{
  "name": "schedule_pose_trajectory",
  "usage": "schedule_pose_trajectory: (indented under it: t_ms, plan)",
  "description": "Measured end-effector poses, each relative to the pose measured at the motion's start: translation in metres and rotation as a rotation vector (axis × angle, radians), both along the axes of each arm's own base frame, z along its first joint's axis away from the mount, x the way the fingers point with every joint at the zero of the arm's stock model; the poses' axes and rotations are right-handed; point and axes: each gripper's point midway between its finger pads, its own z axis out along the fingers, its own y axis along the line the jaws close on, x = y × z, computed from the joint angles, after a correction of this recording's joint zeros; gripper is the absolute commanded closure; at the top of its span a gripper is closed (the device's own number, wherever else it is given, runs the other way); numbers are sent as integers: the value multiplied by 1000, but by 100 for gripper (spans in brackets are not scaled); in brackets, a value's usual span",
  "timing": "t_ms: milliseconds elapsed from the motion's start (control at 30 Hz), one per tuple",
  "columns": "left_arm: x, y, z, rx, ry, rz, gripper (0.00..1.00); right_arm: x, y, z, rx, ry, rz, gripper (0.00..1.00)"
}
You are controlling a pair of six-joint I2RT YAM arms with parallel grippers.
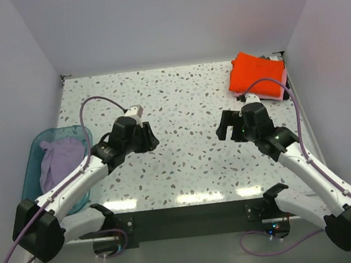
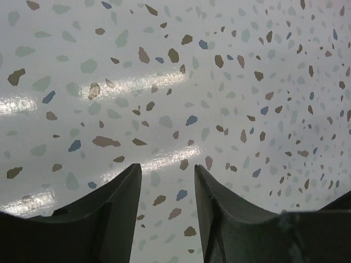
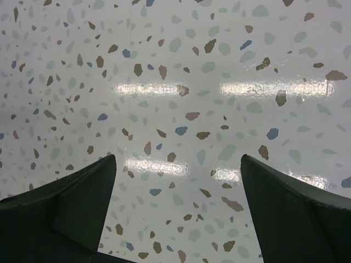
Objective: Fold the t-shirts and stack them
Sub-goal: Grab the tshirt from the pile
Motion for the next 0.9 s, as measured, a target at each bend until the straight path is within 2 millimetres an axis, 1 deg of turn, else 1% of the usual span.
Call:
schedule_pose_trajectory:
  t_ms: [200, 300, 367, 433, 500, 533, 567, 600, 633, 667, 700, 733, 767, 833, 900]
  plan:
    - [7, 11, 6, 23, -25, 75, 48, 1, -1, 4, -24, -13, 21, 1]
    - [14, 15, 17, 36, -46, 114, 46, 2, -2, 6, -33, -22, 30, 1]
    - [22, 19, 31, 45, -74, 146, 44, 1, -2, 6, -42, -21, 36, 1]
    - [32, 24, 46, 60, -104, 187, 39, 0, -3, 5, -47, -18, 39, 1]
    - [45, 36, 62, 81, -115, 263, 34, 0, -3, 4, -52, -18, 43, 1]
    - [54, 49, 69, 89, -116, 321, 31, 0, -3, 4, -53, -18, 45, 1]
    - [64, 66, 73, 93, -106, 386, 29, 0, -3, 4, -54, -18, 47, 1]
    - [75, 89, 77, 94, -95, 467, 25, 0, -2, 4, -51, -17, 52, 1]
    - [85, 119, 79, 101, -87, 570, 19, -1, -1, 4, -48, -16, 57, 1]
    - [89, 147, 79, 110, -79, 664, 19, -1, 1, 4, -43, -14, 66, 1]
    - [90, 180, 77, 122, -64, 781, 19, -1, 2, 3, -40, -10, 72, 1]
    - [85, 211, 73, 145, -43, 893, 18, 0, 4, 1, -37, -2, 79, 1]
    - [77, 236, 70, 161, -21, 990, 17, -1, 6, -1, -34, 7, 87, 1]
    - [62, 273, 62, 176, 20, 1151, 17, -1, 9, -7, -34, 32, 100, 1]
    - [48, 299, 51, 183, 56, 1269, 17, -1, 12, -13, -32, 56, 112, 1]
